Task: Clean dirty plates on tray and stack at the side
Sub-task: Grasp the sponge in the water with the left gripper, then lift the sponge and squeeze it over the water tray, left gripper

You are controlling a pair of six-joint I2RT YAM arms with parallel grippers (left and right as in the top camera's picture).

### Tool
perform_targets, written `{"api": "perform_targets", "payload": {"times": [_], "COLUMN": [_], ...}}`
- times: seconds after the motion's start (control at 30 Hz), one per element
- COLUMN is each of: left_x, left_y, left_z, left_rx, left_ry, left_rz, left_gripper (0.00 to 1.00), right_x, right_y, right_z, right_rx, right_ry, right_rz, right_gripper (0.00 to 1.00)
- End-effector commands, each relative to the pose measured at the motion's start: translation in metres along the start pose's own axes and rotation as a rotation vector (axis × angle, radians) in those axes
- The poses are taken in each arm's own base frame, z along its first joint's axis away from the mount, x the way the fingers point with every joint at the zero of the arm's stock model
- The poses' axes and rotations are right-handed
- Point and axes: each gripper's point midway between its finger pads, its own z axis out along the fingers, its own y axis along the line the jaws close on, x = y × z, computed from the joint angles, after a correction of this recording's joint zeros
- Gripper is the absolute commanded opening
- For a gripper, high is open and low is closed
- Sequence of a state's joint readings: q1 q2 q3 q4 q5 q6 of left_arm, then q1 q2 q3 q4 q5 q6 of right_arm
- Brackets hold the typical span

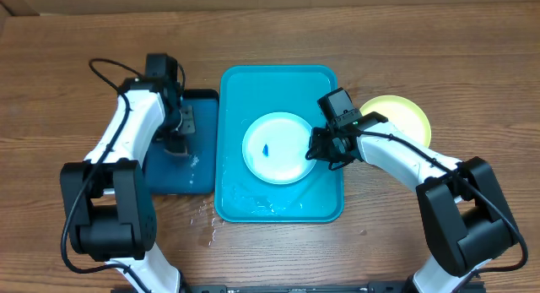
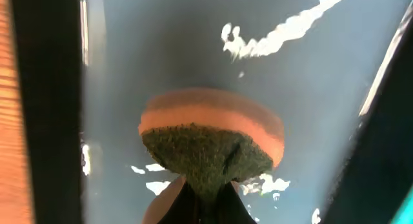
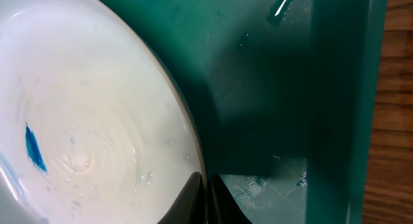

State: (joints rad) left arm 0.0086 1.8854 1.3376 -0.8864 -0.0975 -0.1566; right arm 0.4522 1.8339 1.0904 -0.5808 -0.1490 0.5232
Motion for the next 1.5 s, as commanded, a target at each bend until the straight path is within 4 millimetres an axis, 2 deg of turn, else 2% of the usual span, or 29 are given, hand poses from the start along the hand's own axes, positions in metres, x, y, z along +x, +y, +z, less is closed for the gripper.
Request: {"api": "perform_targets", "payload": {"times": [0.0,0.1,0.13,0.17,0.2,0.3,0.47,0.6,0.73,0.87,0.9,0.93,1.07,1.13,1.27,1.37,1.47], "left_x": [0.011,0.012,0.012,0.011,0.009,0.005,0.006,0.015,0.019,0.017,0.017,0.016,0.016,0.015,0.002,-0.011,-0.017], "left_y": [-0.003,-0.006,-0.007,-0.007,-0.007,-0.008,-0.008,-0.007,-0.006,-0.007,-0.007,-0.007,-0.007,-0.006,-0.005,-0.004,-0.002], "left_z": [0.011,0.019,0.020,0.020,0.020,0.020,0.021,0.025,0.027,0.026,0.026,0.025,0.024,0.018,-0.008,-0.040,-0.068], "left_rx": [0.021,0.041,0.045,0.046,0.047,0.049,0.048,0.043,0.043,0.046,0.047,0.047,0.047,0.045,0.052,0.068,0.081], "left_ry": [0.007,-0.006,-0.010,-0.017,-0.024,-0.041,-0.034,-0.004,0.008,0.003,0.001,0.000,0.002,0.011,-0.030,-0.131,-0.209], "left_rz": [0.013,0.012,0.012,0.011,0.011,0.009,0.009,0.011,0.008,0.008,0.008,0.008,0.007,0.000,-0.023,-0.032,-0.044], "left_gripper": [0.04,0.04,0.09,0.19,0.24,0.31,0.34,0.34,0.20,0.23,0.19,0.04,0.04,0.04,0.04,0.04,0.04], "right_x": [-0.010,-0.010,-0.010,-0.010,-0.010,-0.010,-0.010,-0.010,-0.010,-0.010,-0.010,-0.010,-0.010,-0.010,-0.010,-0.010,-0.010], "right_y": [0.004,0.005,0.005,0.005,0.005,0.005,0.006,0.006,0.006,0.006,0.006,0.006,0.006,0.006,0.006,0.005,0.006], "right_z": [-0.009,-0.009,-0.009,-0.009,-0.009,-0.009,-0.009,-0.009,-0.009,-0.009,-0.009,-0.009,-0.009,-0.009,-0.009,-0.009,-0.009], "right_rx": [-0.010,-0.012,-0.012,-0.013,-0.013,-0.016,-0.017,-0.017,-0.017,-0.017,-0.017,-0.017,-0.017,-0.018,-0.017,-0.016,-0.017], "right_ry": [-0.037,-0.036,-0.037,-0.037,-0.037,-0.036,-0.036,-0.036,-0.037,-0.037,-0.037,-0.037,-0.037,-0.037,-0.036,-0.035,-0.036], "right_rz": [0.000,-0.001,-0.001,-0.001,-0.001,-0.001,-0.001,-0.001,-0.001,-0.001,-0.001,-0.001,-0.001,-0.001,-0.001,-0.001,-0.001], "right_gripper": [0.06,0.06,0.05,0.05,0.06,0.05,0.05,0.06,0.05,0.05,0.05,0.05,0.05,0.05,0.05,0.06,0.06]}}
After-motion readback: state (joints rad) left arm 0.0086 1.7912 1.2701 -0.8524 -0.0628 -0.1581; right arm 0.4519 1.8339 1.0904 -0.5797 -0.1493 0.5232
